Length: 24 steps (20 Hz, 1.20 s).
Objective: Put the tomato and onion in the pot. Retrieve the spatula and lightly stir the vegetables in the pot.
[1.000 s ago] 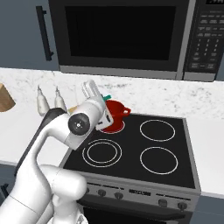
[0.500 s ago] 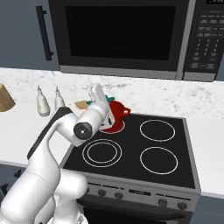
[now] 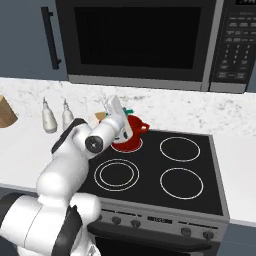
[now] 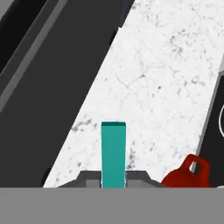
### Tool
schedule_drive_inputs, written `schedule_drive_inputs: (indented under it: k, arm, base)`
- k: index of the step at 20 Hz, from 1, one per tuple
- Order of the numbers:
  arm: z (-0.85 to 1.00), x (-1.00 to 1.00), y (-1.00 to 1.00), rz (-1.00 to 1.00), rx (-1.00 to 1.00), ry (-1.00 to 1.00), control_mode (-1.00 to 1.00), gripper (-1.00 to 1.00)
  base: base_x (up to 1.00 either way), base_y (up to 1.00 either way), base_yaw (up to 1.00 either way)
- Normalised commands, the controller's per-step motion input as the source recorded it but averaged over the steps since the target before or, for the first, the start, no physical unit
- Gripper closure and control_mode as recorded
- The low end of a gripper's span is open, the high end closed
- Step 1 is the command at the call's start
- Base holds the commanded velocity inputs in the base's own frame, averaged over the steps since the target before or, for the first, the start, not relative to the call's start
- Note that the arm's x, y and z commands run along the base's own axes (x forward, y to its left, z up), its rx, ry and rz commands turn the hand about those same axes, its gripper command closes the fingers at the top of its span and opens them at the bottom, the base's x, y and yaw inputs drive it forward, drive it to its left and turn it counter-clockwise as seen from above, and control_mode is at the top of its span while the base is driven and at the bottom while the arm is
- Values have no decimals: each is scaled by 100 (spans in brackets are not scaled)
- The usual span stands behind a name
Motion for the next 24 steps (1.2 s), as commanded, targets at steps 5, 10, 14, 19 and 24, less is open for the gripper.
schedule_drive_inputs:
  k: [5, 10, 14, 19, 24]
  arm:
    - [-26, 47, 0, -7, -14, 0, -100, 100]
    - [-14, 33, 0, -5, -17, 0, -100, 100]
    - [0, 30, 0, -1, -17, 0, -100, 100]
    - [-26, 19, 6, 0, -23, 0, -100, 100]
    - [-39, 20, 19, 0, -19, 0, -100, 100]
  base:
    - [0, 0, 0]
    - [0, 0, 0]
    - [0, 0, 0]
    - [0, 0, 0]
    - [0, 0, 0]
